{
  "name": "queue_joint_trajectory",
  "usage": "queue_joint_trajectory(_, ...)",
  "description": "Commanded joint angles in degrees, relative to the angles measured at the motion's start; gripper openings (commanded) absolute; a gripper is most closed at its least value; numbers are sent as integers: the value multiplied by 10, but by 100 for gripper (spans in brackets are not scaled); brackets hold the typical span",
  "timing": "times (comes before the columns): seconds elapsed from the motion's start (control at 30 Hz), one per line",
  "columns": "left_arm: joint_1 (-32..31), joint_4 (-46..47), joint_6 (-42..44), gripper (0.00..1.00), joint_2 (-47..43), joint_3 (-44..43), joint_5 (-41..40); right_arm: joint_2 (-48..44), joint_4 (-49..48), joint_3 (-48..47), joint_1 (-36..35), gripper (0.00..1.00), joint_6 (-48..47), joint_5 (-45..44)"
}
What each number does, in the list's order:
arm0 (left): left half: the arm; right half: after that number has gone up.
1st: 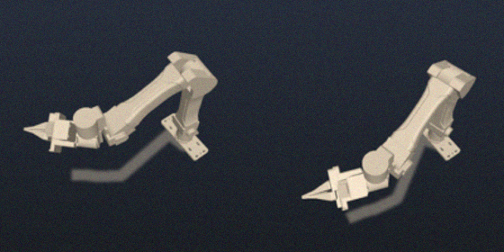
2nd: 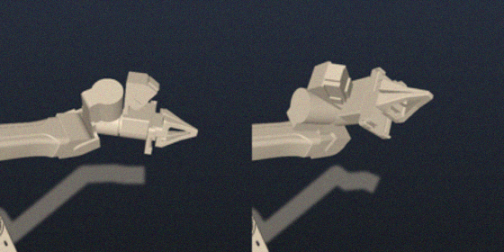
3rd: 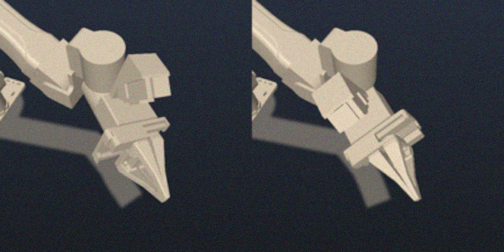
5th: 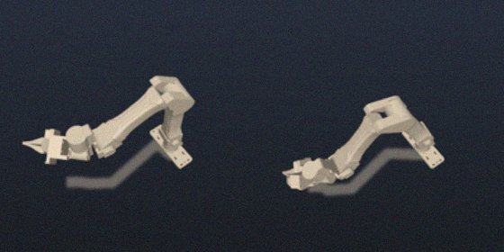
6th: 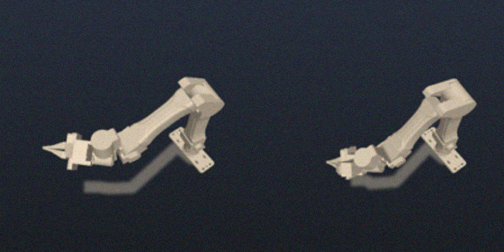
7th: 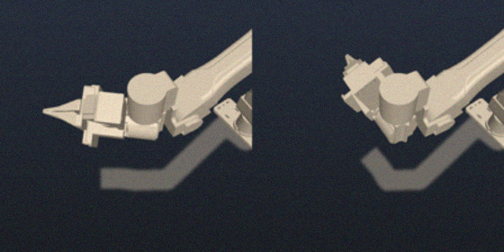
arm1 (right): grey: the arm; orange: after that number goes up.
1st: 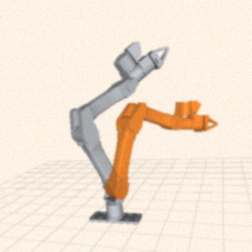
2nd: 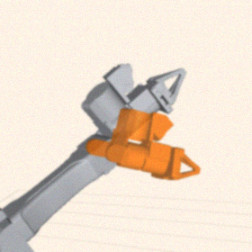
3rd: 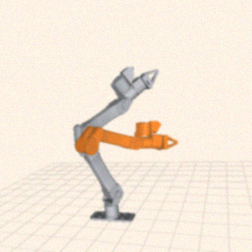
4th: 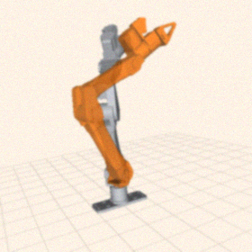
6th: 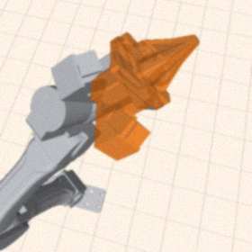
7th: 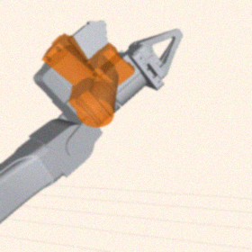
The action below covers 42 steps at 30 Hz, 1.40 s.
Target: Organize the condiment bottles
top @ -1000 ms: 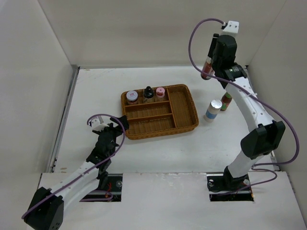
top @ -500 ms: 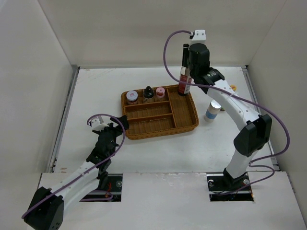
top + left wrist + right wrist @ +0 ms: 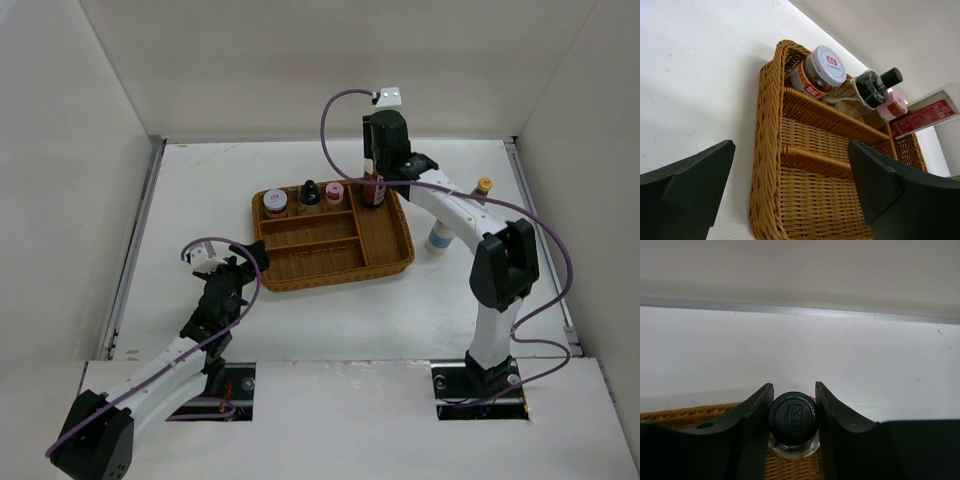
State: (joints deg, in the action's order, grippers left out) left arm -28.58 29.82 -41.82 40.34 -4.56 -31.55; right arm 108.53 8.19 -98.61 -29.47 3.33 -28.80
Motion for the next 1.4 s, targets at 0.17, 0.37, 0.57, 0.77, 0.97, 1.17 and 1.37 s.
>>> queue_joint_trajectory(0.17, 1, 37, -6, 100, 8, 2, 5, -33, -126, 65, -13, 60, 25, -10)
queue_joint_trajectory(0.37, 3, 38, -6, 100, 6, 3, 7, -95, -123, 97, -13, 89, 32, -18)
queue_joint_trajectory(0.57, 3, 36, -6, 100, 1, 3, 9, -214, -118, 183, -14, 99, 40, -37)
queue_joint_trajectory(0.77, 2, 36, -6, 100, -1, 3, 12, -371, -79, 370, 24, 100, 112, -104)
queue_joint_trajectory(0.97, 0, 36, -7, 100, 4, 1, 16, -423, -3, 486, 87, 100, 192, -77)
queue_joint_trajectory(1.17, -3, 36, -8, 100, 4, 1, 18, -378, -37, 511, 125, 100, 216, 4)
queue_joint_trajectory(1.37, -1, 35, -8, 100, -3, 3, 19, -325, -70, 485, 148, 76, 198, -1)
